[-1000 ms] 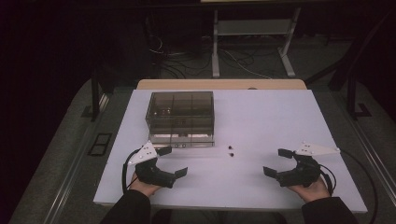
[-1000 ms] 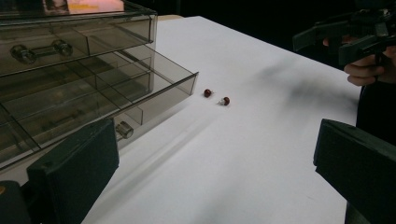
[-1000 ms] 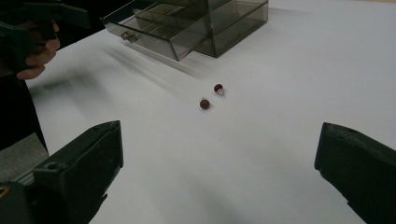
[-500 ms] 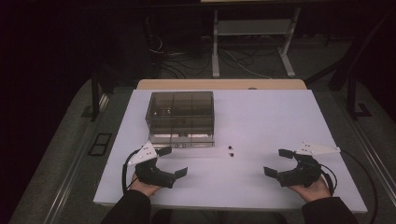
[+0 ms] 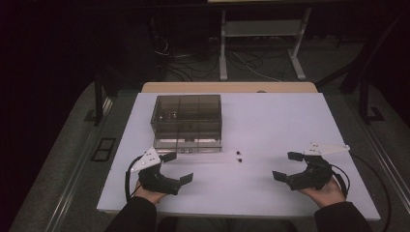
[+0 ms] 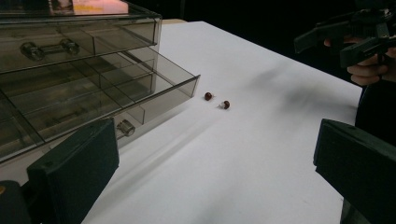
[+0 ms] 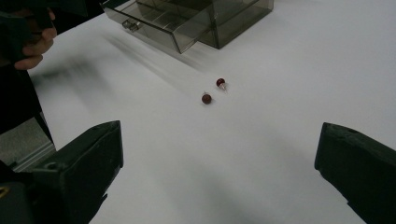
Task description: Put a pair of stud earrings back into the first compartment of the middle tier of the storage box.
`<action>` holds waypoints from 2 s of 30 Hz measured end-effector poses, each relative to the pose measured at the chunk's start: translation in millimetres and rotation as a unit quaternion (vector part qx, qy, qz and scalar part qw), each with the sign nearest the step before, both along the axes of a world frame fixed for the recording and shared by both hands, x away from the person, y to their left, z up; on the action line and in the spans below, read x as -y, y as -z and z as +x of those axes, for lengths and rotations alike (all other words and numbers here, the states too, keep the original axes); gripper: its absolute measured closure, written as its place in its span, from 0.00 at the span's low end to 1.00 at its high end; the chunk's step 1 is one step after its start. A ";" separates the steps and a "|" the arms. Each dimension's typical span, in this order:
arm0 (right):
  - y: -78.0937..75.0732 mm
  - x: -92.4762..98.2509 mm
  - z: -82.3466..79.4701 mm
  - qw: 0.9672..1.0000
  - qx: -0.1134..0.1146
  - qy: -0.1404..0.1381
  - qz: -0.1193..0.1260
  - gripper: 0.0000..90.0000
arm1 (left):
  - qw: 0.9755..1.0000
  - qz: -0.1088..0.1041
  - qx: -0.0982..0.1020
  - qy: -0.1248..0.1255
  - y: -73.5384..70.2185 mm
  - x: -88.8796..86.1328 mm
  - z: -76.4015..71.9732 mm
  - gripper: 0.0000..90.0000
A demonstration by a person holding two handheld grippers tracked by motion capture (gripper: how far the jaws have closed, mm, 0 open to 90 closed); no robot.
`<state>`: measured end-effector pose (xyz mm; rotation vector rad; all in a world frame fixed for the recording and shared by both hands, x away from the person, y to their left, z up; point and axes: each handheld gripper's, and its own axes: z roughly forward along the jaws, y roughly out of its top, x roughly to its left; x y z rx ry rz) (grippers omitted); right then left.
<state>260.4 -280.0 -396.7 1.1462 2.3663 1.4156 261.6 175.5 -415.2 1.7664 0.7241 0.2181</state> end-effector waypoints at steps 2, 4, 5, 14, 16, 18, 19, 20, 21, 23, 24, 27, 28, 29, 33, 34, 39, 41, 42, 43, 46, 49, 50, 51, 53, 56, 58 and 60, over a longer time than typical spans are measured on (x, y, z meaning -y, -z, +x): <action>-2.3 -0.4 1.2 1.000 0.000 -0.001 -0.002 0.00 | 1.000 0.000 -0.001 0.000 0.2 0.3 -0.2 0.00; -4.8 -1.1 2.9 1.000 0.001 -0.004 -0.004 0.01 | 1.000 0.001 0.000 0.001 0.2 0.7 -0.3 0.00; -5.7 -1.5 3.4 1.000 0.000 -0.004 -0.004 0.01 | 1.000 0.003 0.000 0.002 0.2 0.7 -0.3 0.00; -14.2 -11.4 11.8 1.000 -0.003 -0.020 -0.016 0.01 | 1.000 0.000 -0.004 0.001 0.5 1.1 -0.4 0.00; -15.8 -13.9 13.2 1.000 -0.004 -0.023 -0.017 0.00 | 1.000 0.000 -0.003 0.001 0.6 1.2 -0.5 0.00; -17.4 -16.0 14.6 0.999 -0.005 -0.026 -0.019 0.01 | 1.000 -0.002 -0.003 0.001 0.5 1.1 -0.5 0.00; -18.1 -17.1 15.5 0.999 -0.005 -0.026 -0.019 0.00 | 1.000 -0.002 -0.003 0.001 0.5 1.1 -0.5 0.00; -18.8 -17.8 16.0 0.999 -0.007 -0.028 -0.019 0.01 | 1.000 -0.002 -0.003 0.001 0.5 1.0 -0.5 0.00; -19.5 -18.9 16.9 0.999 -0.007 -0.029 -0.020 0.01 | 1.000 -0.002 -0.003 0.001 0.5 1.0 -0.5 0.00; -21.1 -21.5 18.7 0.999 -0.009 -0.031 -0.022 0.01 | 1.000 -0.002 -0.003 0.001 0.5 1.1 -0.6 0.00; -21.7 -22.7 19.7 0.999 -0.009 -0.033 -0.024 0.01 | 1.000 -0.002 -0.003 0.001 0.6 1.1 -0.5 0.00; -23.2 -27.1 22.4 0.999 -0.011 -0.037 -0.026 0.01 | 1.000 -0.002 -0.004 0.001 0.6 1.1 -0.5 0.00; -23.4 -28.1 23.1 0.999 -0.011 -0.040 -0.026 0.00 | 1.000 -0.002 -0.004 0.001 0.7 1.1 -0.4 0.00; -23.6 -30.1 24.2 0.999 -0.010 -0.042 -0.027 0.01 | 1.000 -0.002 -0.004 0.001 0.7 1.1 -0.4 0.00; -24.6 -35.4 27.1 0.998 -0.010 -0.048 -0.031 0.01 | 1.000 -0.001 -0.004 0.002 0.8 1.2 -0.4 0.00; -24.8 -36.8 27.9 0.998 -0.009 -0.050 -0.033 0.01 | 1.000 -0.001 -0.004 0.002 0.8 1.3 -0.5 0.00; -26.8 -44.2 31.2 0.997 -0.012 -0.060 -0.038 0.01 | 1.000 0.000 -0.003 0.002 0.8 1.4 -0.5 0.00; -27.7 -47.1 32.5 0.997 -0.011 -0.063 -0.041 0.01 | 1.000 0.000 -0.004 0.002 0.9 1.4 -0.4 0.00; -28.3 -49.0 33.1 0.997 -0.013 -0.065 -0.041 0.01 | 1.000 0.000 -0.004 0.002 0.9 1.4 -0.3 0.00; -28.6 -50.2 33.8 0.997 -0.013 -0.067 -0.041 0.01 | 1.000 0.000 -0.004 0.002 0.9 1.4 -0.3 0.00; -29.2 -54.5 36.3 0.996 -0.012 -0.072 -0.042 0.01 | 1.000 0.000 -0.004 0.003 0.8 1.4 -0.3 0.00; -29.8 -59.4 38.8 0.996 -0.012 -0.076 -0.044 0.01 | 1.000 0.000 -0.004 0.003 0.9 1.5 -0.3 0.00; -30.2 -63.9 41.0 0.996 -0.011 -0.080 -0.048 0.01 | 1.000 0.000 -0.005 0.003 0.9 1.6 -0.2 0.00; -30.2 -63.9 41.0 0.996 -0.011 -0.080 -0.048 0.01 | 1.000 -0.001 -0.005 0.003 1.0 1.6 -0.2 0.00; -30.2 -68.0 43.5 0.995 -0.009 -0.083 -0.050 0.01 | 1.000 0.000 -0.005 0.004 0.9 1.6 -0.3 0.00; -29.4 -74.9 47.2 0.994 -0.009 -0.090 -0.054 0.01 | 1.000 -0.001 -0.004 0.003 0.7 1.4 -0.2 0.00; -28.0 -79.4 50.2 0.994 -0.011 -0.094 -0.058 0.01 | 1.000 0.000 -0.004 0.004 0.7 1.3 -0.2 0.00; -25.7 -83.8 53.6 0.993 -0.012 -0.097 -0.060 0.00 | 1.000 -0.001 -0.004 0.004 0.6 1.3 -0.3 0.00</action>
